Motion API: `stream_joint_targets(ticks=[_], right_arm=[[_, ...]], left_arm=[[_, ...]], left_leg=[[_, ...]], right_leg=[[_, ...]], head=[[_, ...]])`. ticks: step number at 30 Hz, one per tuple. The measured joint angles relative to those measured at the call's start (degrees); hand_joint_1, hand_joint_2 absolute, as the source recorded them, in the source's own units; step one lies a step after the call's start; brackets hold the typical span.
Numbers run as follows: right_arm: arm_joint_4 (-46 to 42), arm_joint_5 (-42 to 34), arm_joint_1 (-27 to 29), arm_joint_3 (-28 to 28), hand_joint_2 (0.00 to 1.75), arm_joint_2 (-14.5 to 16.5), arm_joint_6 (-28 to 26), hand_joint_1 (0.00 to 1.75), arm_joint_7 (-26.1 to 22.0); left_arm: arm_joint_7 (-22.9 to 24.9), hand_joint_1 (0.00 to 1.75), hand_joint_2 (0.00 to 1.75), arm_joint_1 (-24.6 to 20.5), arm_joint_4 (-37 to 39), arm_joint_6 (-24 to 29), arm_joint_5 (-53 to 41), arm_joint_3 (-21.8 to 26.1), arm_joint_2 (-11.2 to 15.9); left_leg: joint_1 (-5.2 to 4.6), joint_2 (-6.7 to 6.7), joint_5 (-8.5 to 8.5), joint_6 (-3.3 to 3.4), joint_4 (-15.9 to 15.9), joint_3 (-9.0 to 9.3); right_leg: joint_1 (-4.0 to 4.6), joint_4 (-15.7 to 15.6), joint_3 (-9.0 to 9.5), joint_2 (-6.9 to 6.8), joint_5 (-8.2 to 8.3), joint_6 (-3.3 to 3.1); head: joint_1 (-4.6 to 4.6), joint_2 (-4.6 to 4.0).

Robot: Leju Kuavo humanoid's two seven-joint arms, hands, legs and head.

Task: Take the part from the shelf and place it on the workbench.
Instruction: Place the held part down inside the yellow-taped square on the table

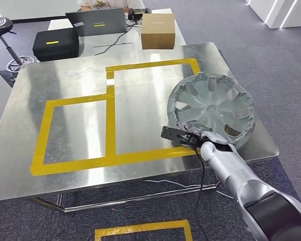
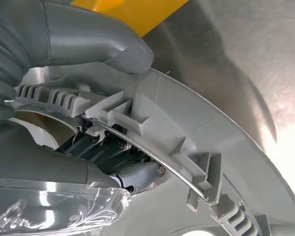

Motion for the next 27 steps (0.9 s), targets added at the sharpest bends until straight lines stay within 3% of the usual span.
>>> stream_joint_targets(ticks=[1,3,5,8,10,11,13,14,15,16,19,20,22,25,27], right_arm=[[0.00,-0.07,0.20,-0.03,1.75,-0.01,-0.06,1.59,-0.20],[-0.02,-0.20,0.32,-0.11,1.75,-0.01,-0.26,1.59,-0.66],[-0.10,-0.17,0.23,-0.16,1.75,0.00,-0.54,1.59,-1.00],[-0.21,-0.10,0.27,-0.31,1.75,-0.01,-0.79,1.59,-1.26],[-0.25,-0.01,0.36,-0.44,1.75,-0.06,-0.95,1.59,-1.60],[-0.28,0.03,0.45,-0.46,1.75,-0.06,-1.08,1.59,-1.85],[-0.32,0.15,0.74,-0.48,1.75,-0.04,-1.40,1.59,-2.30],[-0.33,0.19,0.98,-0.49,1.75,-0.04,-1.49,1.59,-2.41],[-0.33,0.22,1.22,-0.51,1.75,-0.05,-1.54,1.59,-2.45],[-0.33,0.22,1.40,-0.53,1.75,-0.05,-1.55,1.59,-2.45],[-0.35,0.32,1.44,-0.57,1.75,-0.05,-1.66,1.59,-2.63],[-0.37,0.40,1.38,-0.59,1.75,-0.05,-1.72,1.59,-2.74],[-0.47,0.60,1.24,-0.60,1.75,0.00,-1.80,1.59,-2.85],[-0.67,0.87,0.97,-0.68,1.75,0.15,-1.78,1.59,-2.93],[-0.70,1.07,0.78,-0.81,1.75,0.19,-1.83,1.59,-3.02]], left_arm=[[0.08,0.00,1.75,0.11,0.00,0.06,0.01,0.00,0.00],[0.19,0.00,1.75,0.21,0.02,0.15,0.04,0.00,-0.05],[0.37,0.00,1.75,0.12,0.08,0.26,0.06,0.00,-0.09],[0.87,0.00,1.75,0.06,0.11,1.01,0.02,0.01,-0.07],[0.99,0.00,1.75,0.07,0.11,1.29,0.01,0.02,-0.11],[1.01,0.00,1.75,0.04,0.11,1.31,0.02,0.02,-0.14],[1.02,0.00,1.75,-0.01,0.11,1.31,0.03,0.02,-0.19],[1.03,0.00,1.75,0.01,0.11,1.31,0.03,0.02,-0.21],[1.04,0.00,1.75,0.07,0.11,1.31,0.03,0.02,-0.21],[1.05,0.00,1.75,0.16,0.11,1.31,0.03,0.03,-0.21],[1.06,0.00,1.75,0.17,0.12,1.20,0.03,0.04,-0.24],[1.06,0.00,1.75,0.11,0.13,1.12,0.03,0.04,-0.25],[1.06,0.00,1.75,0.04,0.14,0.97,0.01,0.04,-0.17],[1.06,0.00,1.75,0.12,0.15,0.93,-0.03,0.04,-0.09],[1.06,0.00,1.75,0.11,0.14,1.18,-0.04,0.04,-0.09]], left_leg=[[0.10,0.00,2.12,-0.10,-1.52,0.06],[0.37,0.04,7.94,-0.34,-9.34,2.83],[0.62,0.10,11.44,-0.37,-16.59,5.64],[0.59,0.07,11.23,0.04,-18.96,6.64],[0.54,-0.02,10.82,0.72,-18.92,6.88],[0.45,-0.05,10.70,1.10,-18.96,7.02],[-0.10,-0.05,10.34,1.78,-18.94,7.25],[-0.44,-0.08,10.11,2.09,-18.93,7.46],[-0.76,-0.17,9.85,2.34,-18.92,7.81],[-1.03,-0.28,9.54,2.51,-18.92,8.27],[-1.64,-0.53,8.45,2.47,-18.85,9.80],[-1.85,-0.57,8.13,2.39,-18.78,10.07],[-2.28,-0.62,7.77,2.91,-18.67,10.12],[-2.48,-0.62,7.99,4.69,-18.73,9.89],[-2.48,-0.61,8.09,4.96,-18.74,9.83]], right_leg=[[-0.29,-0.10,0.60,0.09,-0.31,0.32],[-0.90,-0.35,1.88,0.28,-0.96,1.15],[-1.10,-0.43,2.62,0.51,-1.69,2.19],[-1.25,-1.43,3.35,0.54,-2.54,3.52],[-1.20,0.70,2.46,0.00,-4.31,3.70],[-0.97,4.29,0.65,-0.29,-6.16,3.54],[-0.18,14.63,-5.09,-0.55,-10.36,2.94],[0.23,18.69,-7.61,-0.54,-11.34,2.61],[0.64,20.42,-9.08,-0.54,-10.96,2.20],[1.06,19.47,-9.28,-0.53,-9.27,1.68],[2.21,7.10,-5.08,-0.51,-0.94,0.04],[2.38,3.81,-3.82,-0.50,0.82,-0.28],[2.31,1.27,-2.94,-0.49,2.03,-0.03],[2.18,1.18,-3.24,-0.37,2.19,0.35],[2.23,1.18,-3.34,-0.22,2.14,0.26]], head=[[0.01,0.00],[-0.09,0.00],[-0.45,0.00],[-0.57,0.00],[-0.37,0.00],[-0.21,0.00],[-0.04,0.00],[-0.03,0.00],[-0.01,0.00],[0.00,0.00],[0.08,0.00],[0.11,0.01],[-0.12,0.01],[-0.38,0.00],[-0.38,0.00]])
